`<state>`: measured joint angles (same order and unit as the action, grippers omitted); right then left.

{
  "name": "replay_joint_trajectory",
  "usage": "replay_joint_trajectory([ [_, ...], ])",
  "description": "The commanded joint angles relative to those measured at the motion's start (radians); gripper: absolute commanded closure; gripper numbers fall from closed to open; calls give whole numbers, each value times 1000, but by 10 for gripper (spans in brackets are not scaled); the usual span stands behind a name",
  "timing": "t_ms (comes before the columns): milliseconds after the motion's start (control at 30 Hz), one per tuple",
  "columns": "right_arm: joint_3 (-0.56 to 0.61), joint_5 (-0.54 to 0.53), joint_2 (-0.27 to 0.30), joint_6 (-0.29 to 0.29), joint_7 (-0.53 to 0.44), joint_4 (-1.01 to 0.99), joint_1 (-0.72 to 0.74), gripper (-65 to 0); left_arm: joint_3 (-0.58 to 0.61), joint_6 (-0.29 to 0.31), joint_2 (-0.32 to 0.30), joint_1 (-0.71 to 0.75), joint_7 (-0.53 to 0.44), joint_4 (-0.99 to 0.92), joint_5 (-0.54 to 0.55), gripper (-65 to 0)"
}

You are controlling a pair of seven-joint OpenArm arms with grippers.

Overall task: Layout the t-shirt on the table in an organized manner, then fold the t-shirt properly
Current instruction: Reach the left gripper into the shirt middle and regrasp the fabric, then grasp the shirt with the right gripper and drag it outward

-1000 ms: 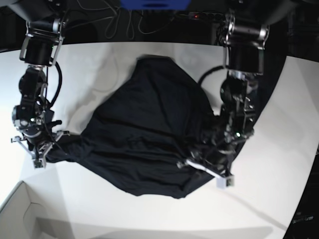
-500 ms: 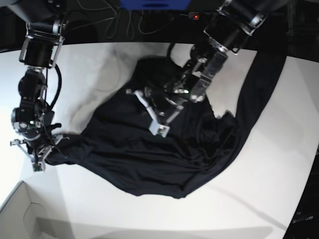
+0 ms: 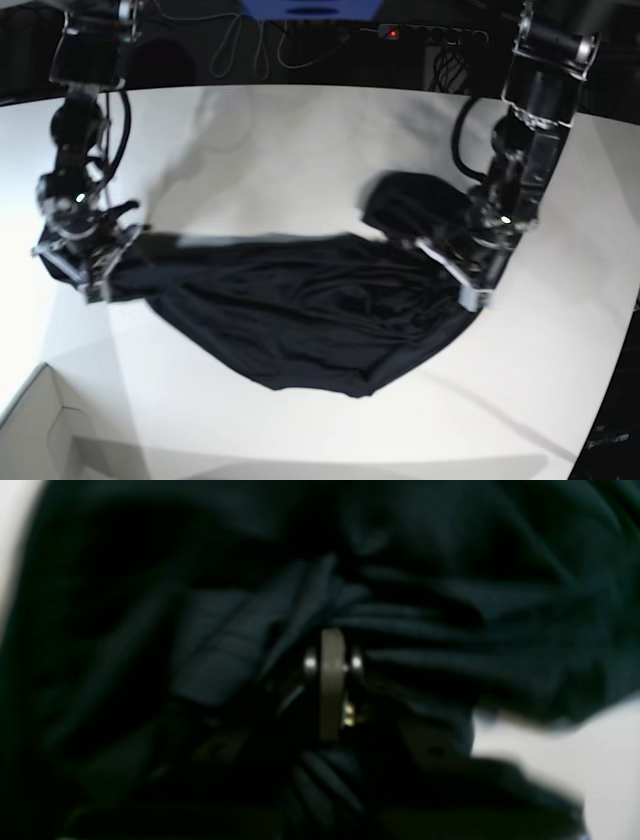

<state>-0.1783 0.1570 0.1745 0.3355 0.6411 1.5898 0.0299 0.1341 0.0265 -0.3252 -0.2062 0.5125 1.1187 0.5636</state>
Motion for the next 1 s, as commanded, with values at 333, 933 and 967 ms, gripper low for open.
replay_joint_trajectory([
  [333,429,-3,-34,-2,-30,275,-246,0,-126,-23,-68,-123,21,-90,-14,-4],
  [933,400,-7,7,-2,-30,363,-31,-325,-127,-23,-67,-6,19,-79,-3,-4],
  [967,402,-7,-5,0,-30,343,5,-326,-127,-23,-65,6,19,-79,-3,-4],
])
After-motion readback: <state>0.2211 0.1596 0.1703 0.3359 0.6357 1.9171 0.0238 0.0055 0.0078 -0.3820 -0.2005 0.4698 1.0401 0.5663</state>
